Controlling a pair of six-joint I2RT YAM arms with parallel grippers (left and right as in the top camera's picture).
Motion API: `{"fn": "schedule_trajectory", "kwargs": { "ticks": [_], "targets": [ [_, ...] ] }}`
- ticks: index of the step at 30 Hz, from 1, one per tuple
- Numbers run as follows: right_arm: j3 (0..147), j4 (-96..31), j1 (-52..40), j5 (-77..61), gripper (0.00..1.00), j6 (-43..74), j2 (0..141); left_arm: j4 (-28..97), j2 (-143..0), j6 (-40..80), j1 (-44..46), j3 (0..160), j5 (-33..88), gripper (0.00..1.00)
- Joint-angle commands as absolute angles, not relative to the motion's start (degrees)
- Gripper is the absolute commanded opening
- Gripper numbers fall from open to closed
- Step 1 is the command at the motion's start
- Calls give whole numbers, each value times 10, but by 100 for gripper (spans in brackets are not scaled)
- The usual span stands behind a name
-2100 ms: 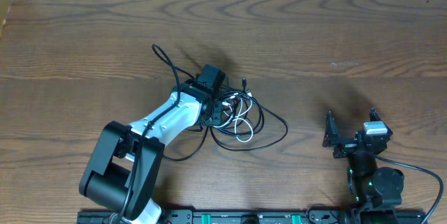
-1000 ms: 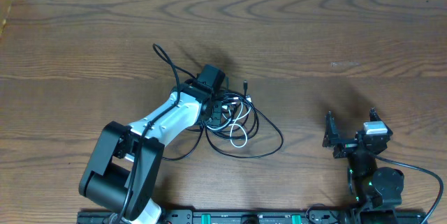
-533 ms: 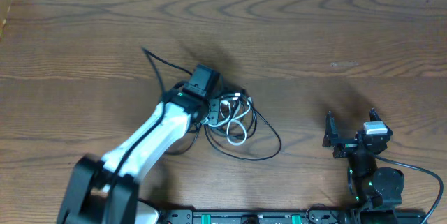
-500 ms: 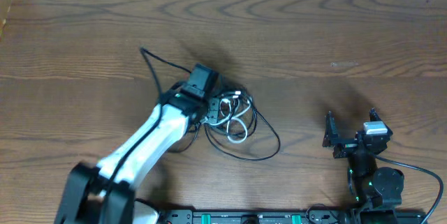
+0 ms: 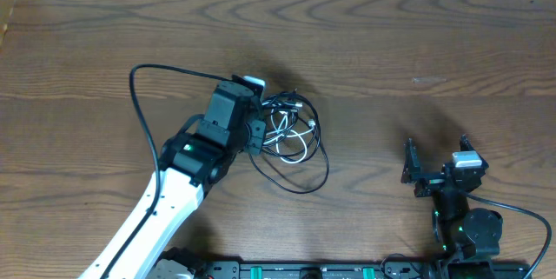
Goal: Untangle cables
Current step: 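Lift the grasped cable bundle with the left gripper toward center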
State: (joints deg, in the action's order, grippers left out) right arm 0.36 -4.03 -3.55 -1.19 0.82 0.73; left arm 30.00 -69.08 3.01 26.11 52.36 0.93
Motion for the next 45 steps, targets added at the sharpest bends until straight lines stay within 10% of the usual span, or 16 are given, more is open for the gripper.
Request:
{"fn": "schedule_trajectory", "kwargs": {
  "ticks": [1,45],
  "targets": [
    [3,-43,-34,-6,99,4,4,299,-663,-12,262,525,6,8],
    [3,-42,-34,-6,99,4,4,344,-612,-419,262,525,401,7]
  ]
}}
